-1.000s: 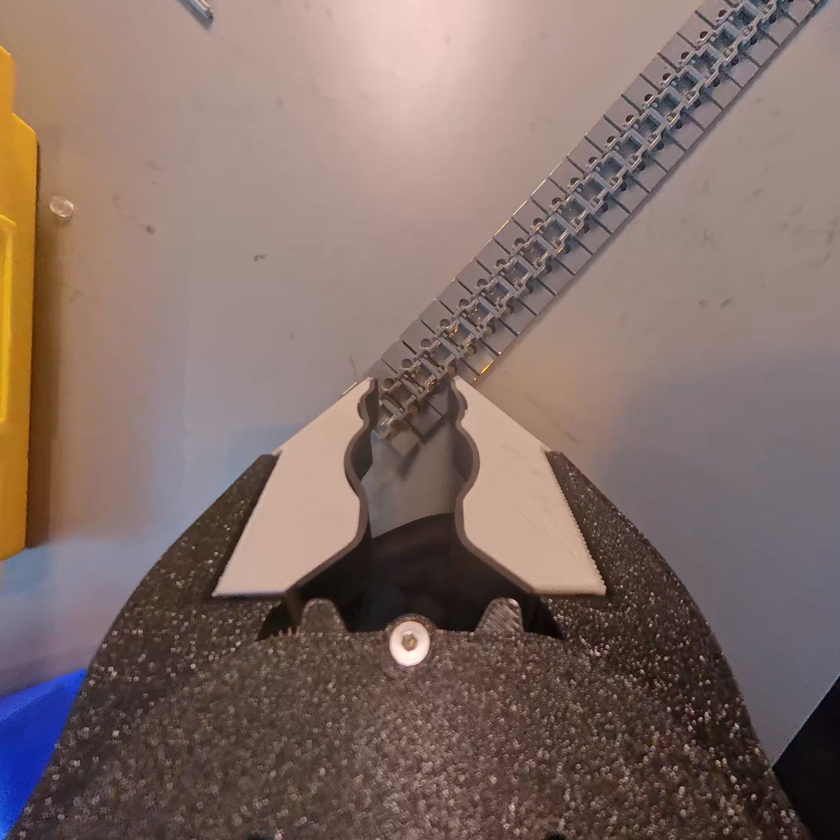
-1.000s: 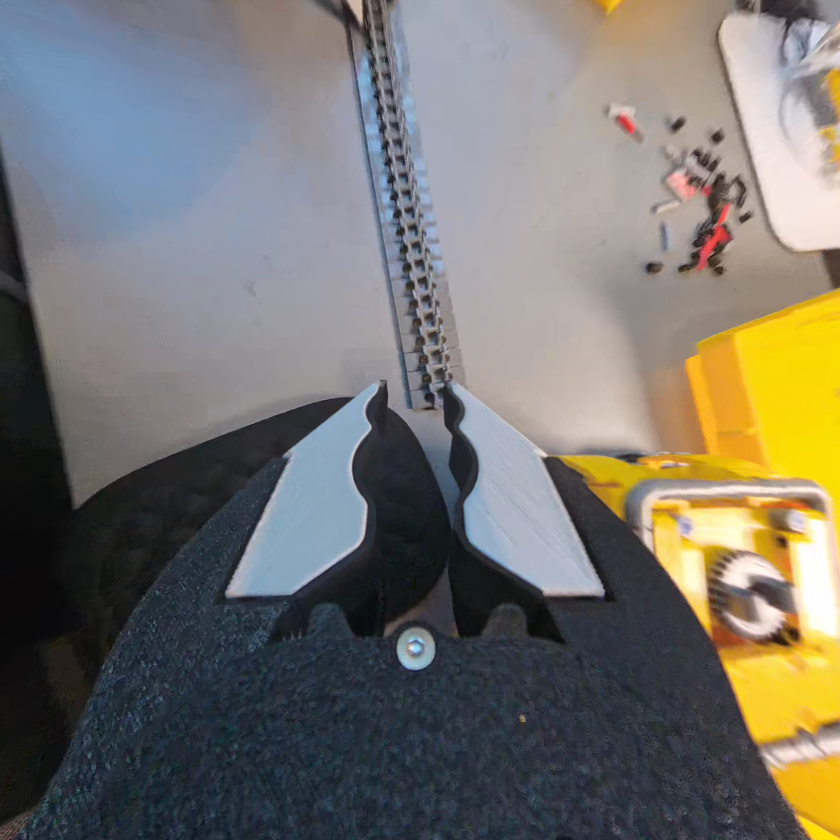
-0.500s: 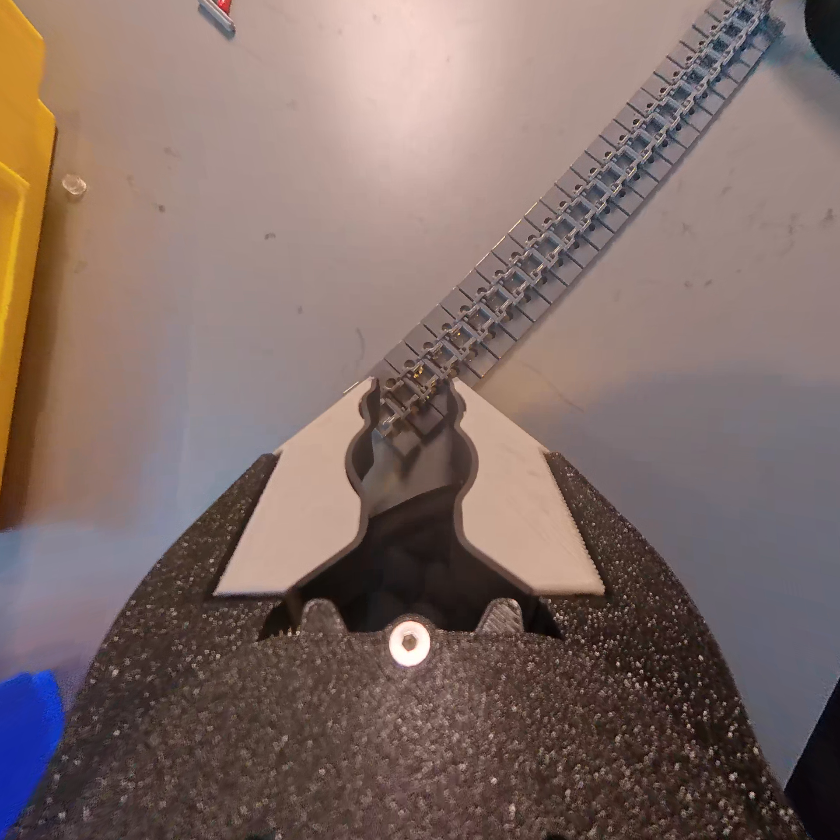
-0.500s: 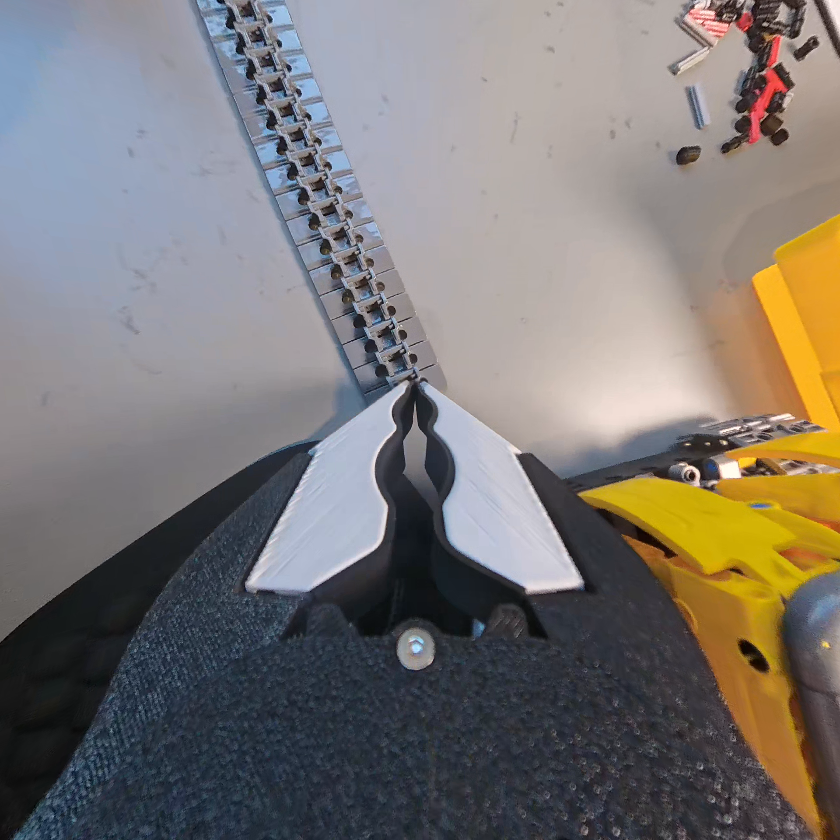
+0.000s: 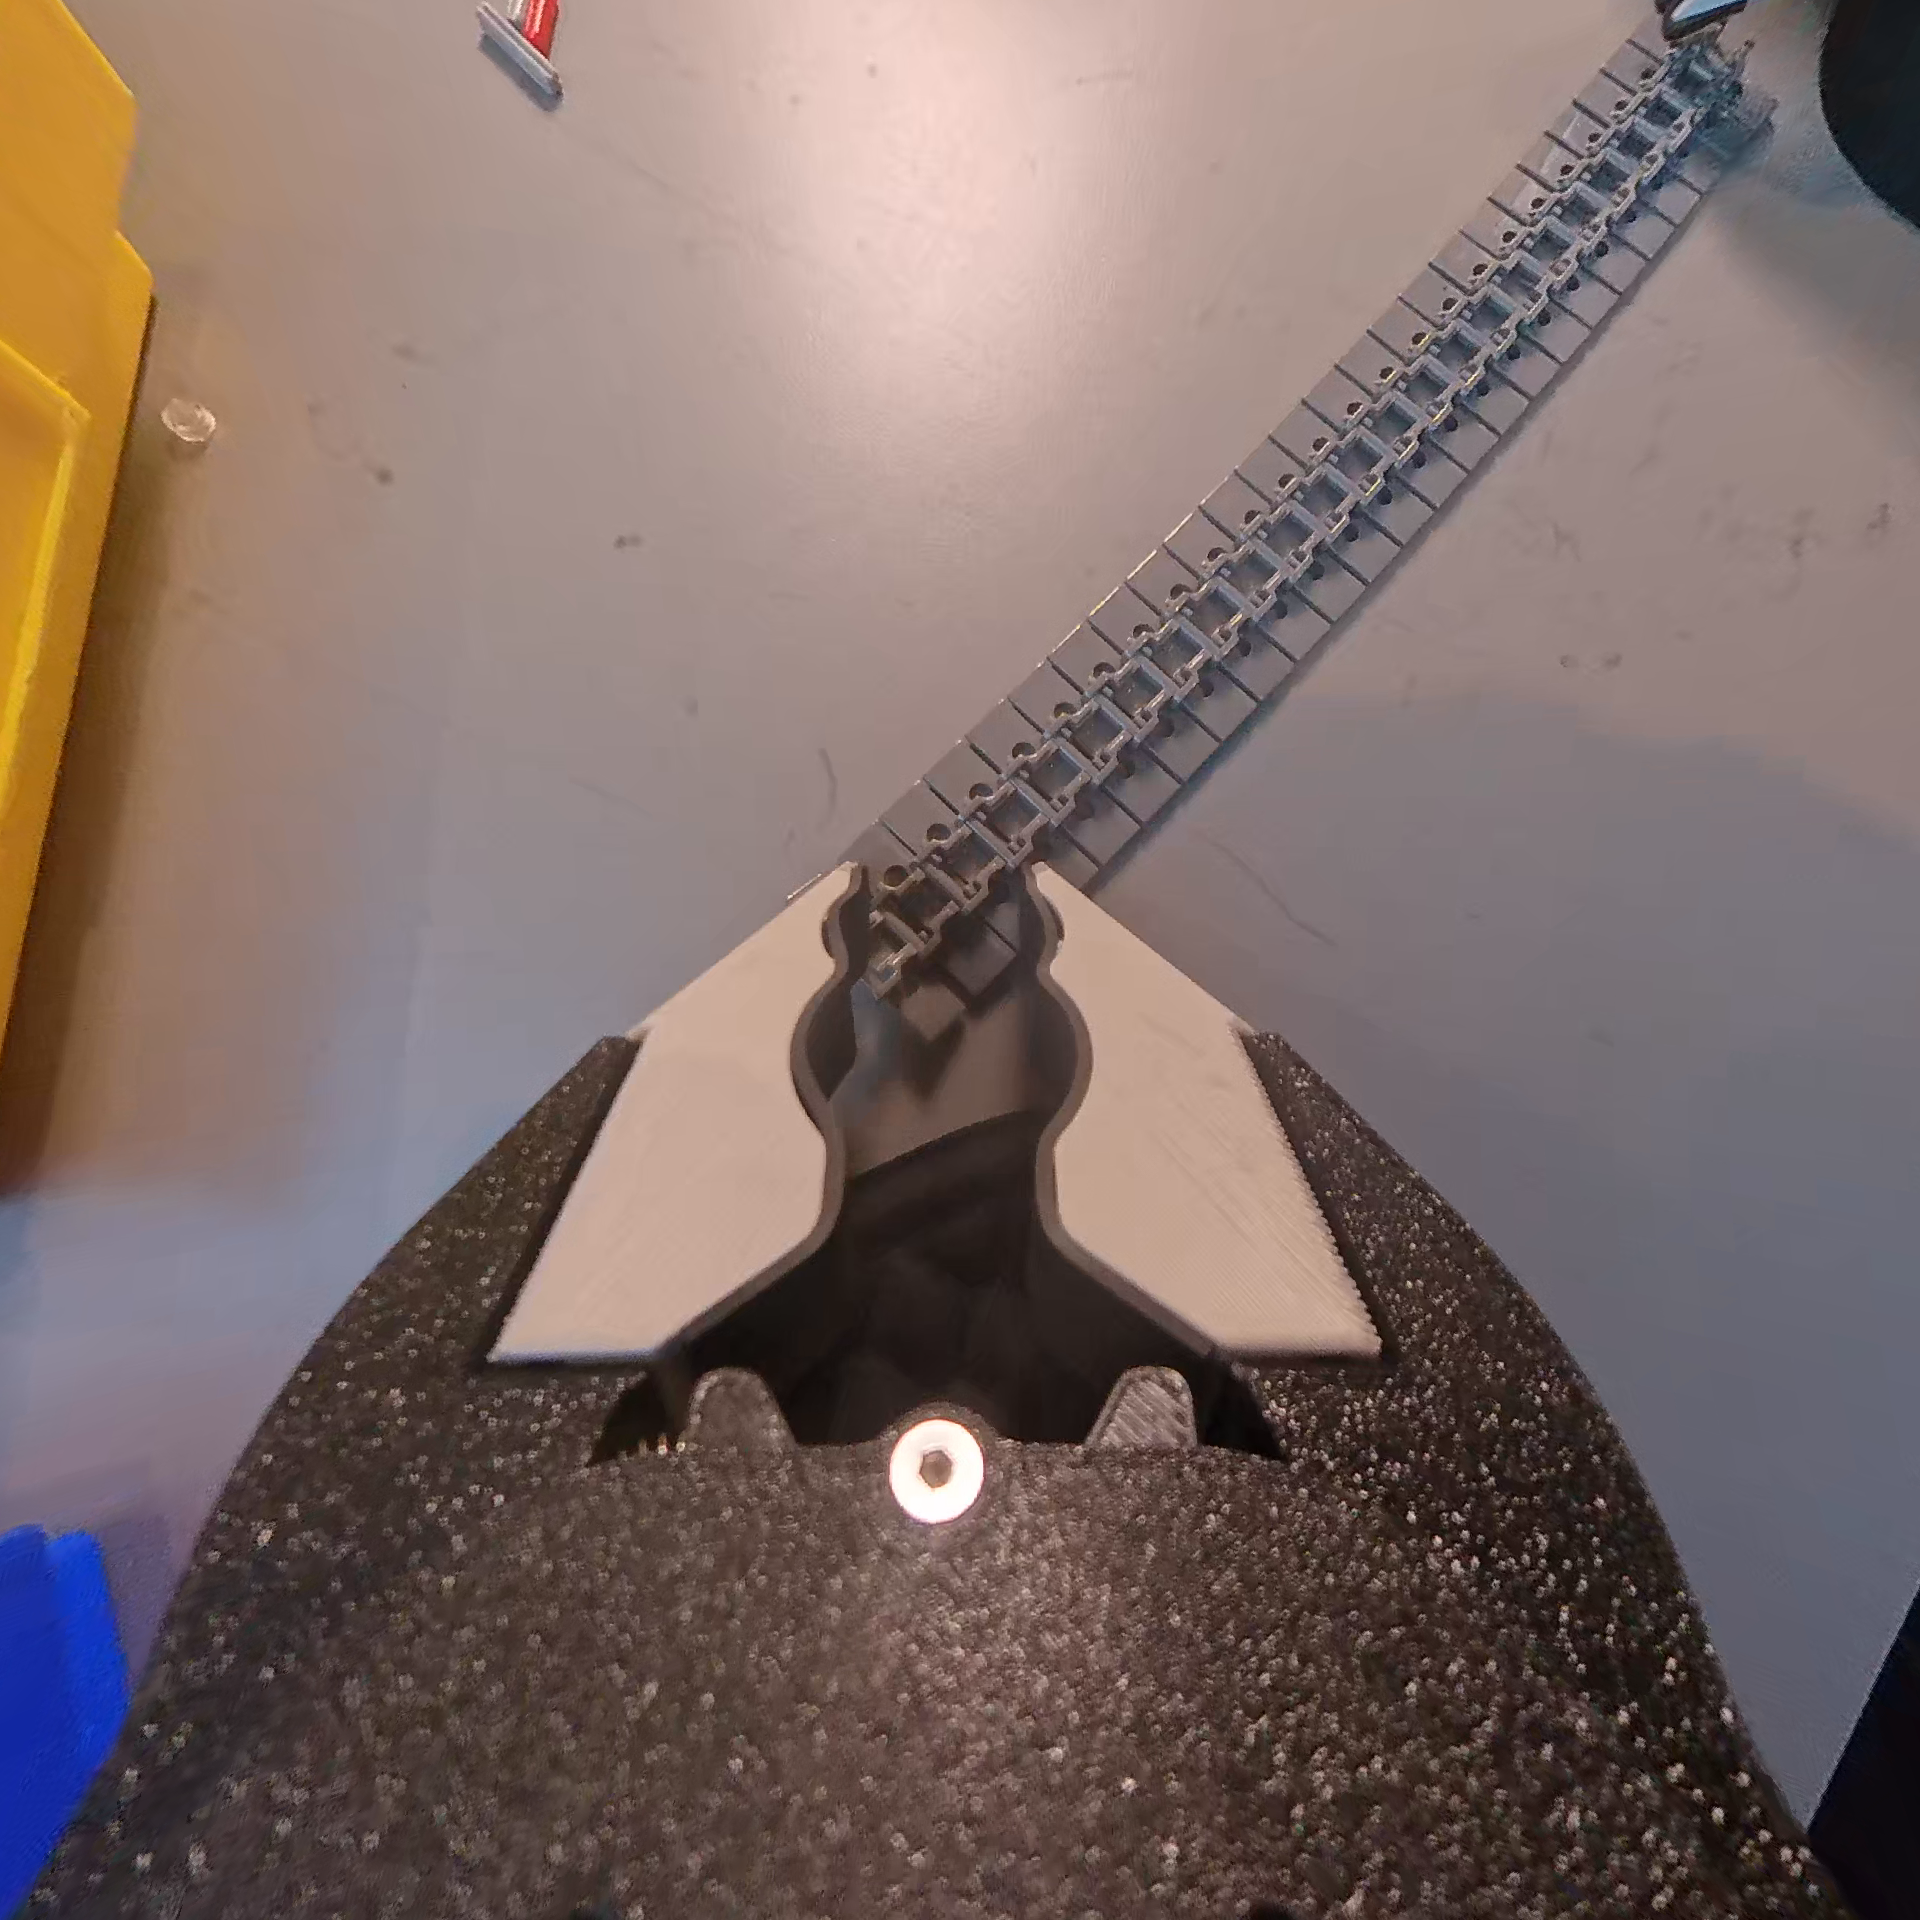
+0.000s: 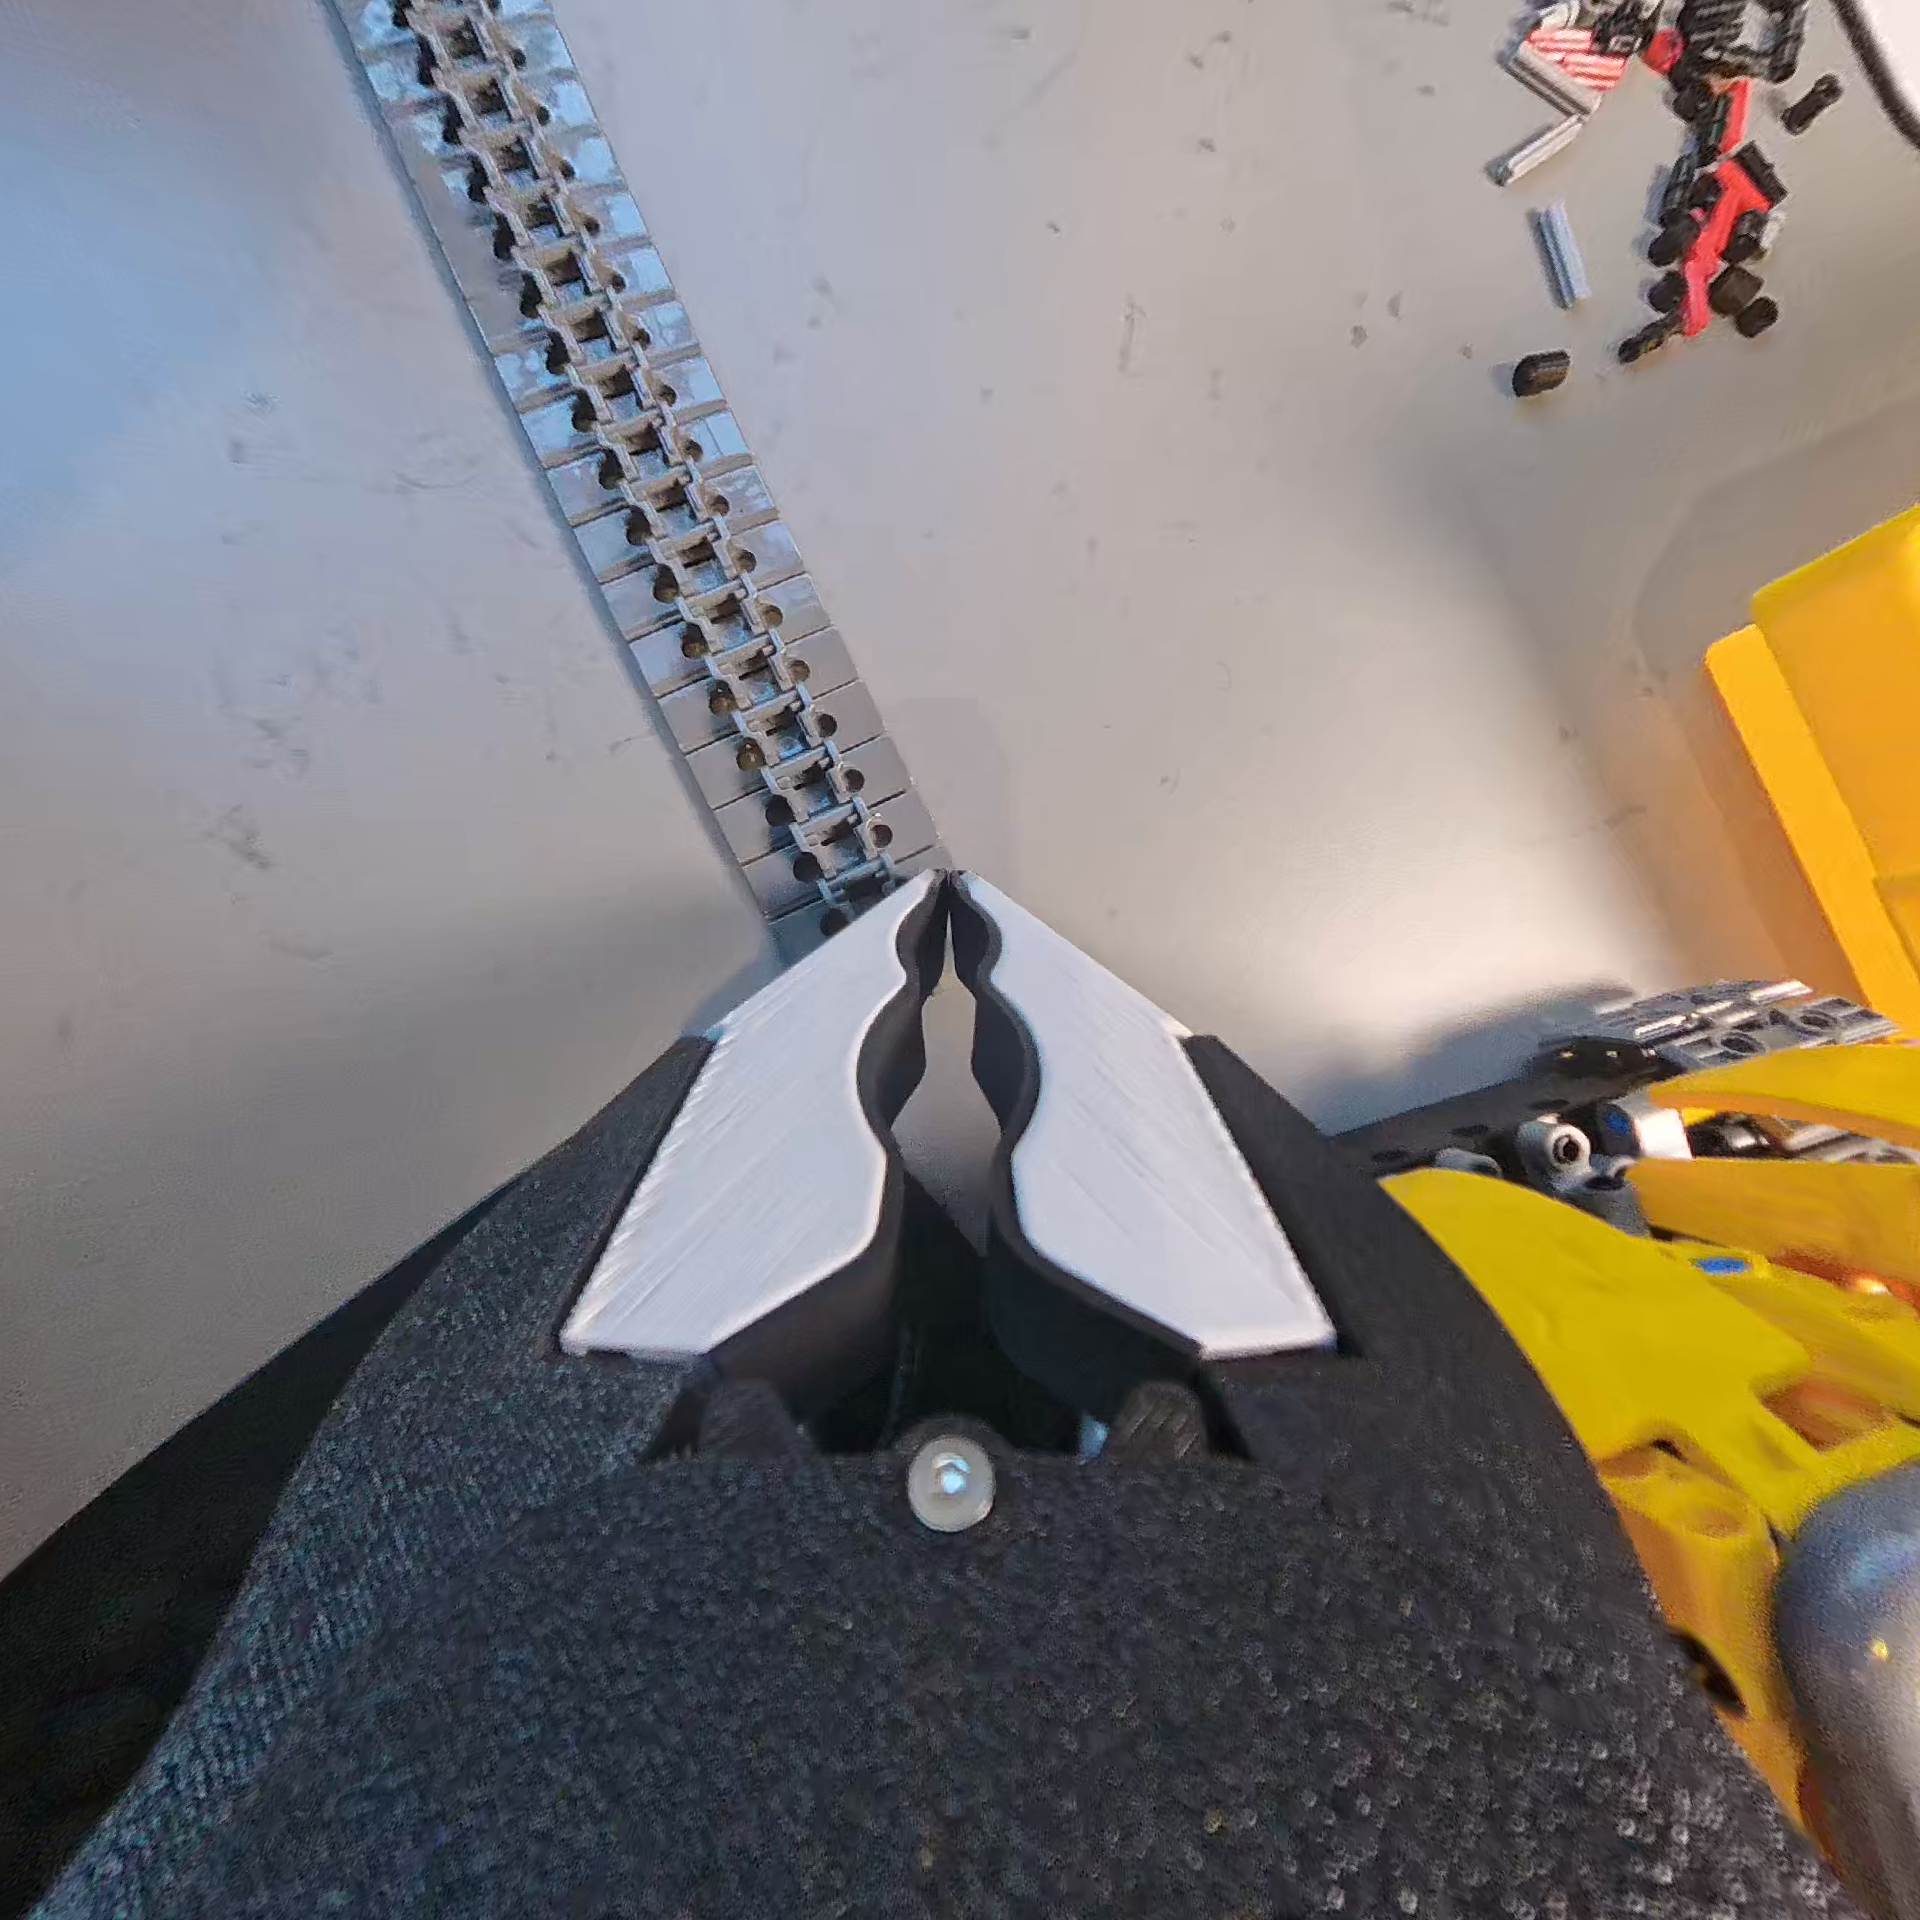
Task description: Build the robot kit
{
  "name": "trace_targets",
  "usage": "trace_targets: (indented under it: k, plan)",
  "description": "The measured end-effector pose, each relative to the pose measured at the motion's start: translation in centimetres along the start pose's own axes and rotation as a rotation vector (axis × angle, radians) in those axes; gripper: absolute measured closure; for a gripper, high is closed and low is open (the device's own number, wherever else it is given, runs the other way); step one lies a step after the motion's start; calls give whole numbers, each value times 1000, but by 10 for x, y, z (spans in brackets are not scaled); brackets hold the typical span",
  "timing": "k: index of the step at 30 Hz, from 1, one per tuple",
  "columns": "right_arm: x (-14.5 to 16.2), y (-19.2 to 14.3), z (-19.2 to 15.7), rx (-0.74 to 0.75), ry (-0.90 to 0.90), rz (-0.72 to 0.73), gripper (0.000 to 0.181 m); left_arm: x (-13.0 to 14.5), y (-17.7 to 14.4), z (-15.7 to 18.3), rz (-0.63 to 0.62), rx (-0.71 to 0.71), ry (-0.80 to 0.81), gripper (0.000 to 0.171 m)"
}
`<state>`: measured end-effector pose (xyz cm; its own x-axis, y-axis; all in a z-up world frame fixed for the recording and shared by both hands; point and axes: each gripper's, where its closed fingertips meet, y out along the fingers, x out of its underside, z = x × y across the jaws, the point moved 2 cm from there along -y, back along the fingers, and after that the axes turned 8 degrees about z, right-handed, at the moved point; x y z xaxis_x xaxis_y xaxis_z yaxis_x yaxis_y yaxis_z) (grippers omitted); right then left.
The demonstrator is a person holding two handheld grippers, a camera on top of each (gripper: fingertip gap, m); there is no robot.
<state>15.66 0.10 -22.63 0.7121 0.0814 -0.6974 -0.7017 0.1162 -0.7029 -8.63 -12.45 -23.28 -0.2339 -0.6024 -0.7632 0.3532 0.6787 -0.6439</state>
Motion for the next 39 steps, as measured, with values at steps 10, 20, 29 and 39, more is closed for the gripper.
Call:
trace_targets:
  k: [10, 20, 29, 39]
  plan:
    - [6, -2, 3, -9, 20, -73, 181, 0, -2, 1, -3, 95, -6, 146]
    - [8, -8, -15, -97, 43, -116, 181, 3, -5, 0, -13, 147, 7, 150]
    - [2, -1, -19, -138, 40, -111, 181, 3, -5, 0, -8, 158, 12, 150]
    - [-6, 4, -22, -155, 27, -91, 181, 3, -5, 0, -3, 159, 11, 150]
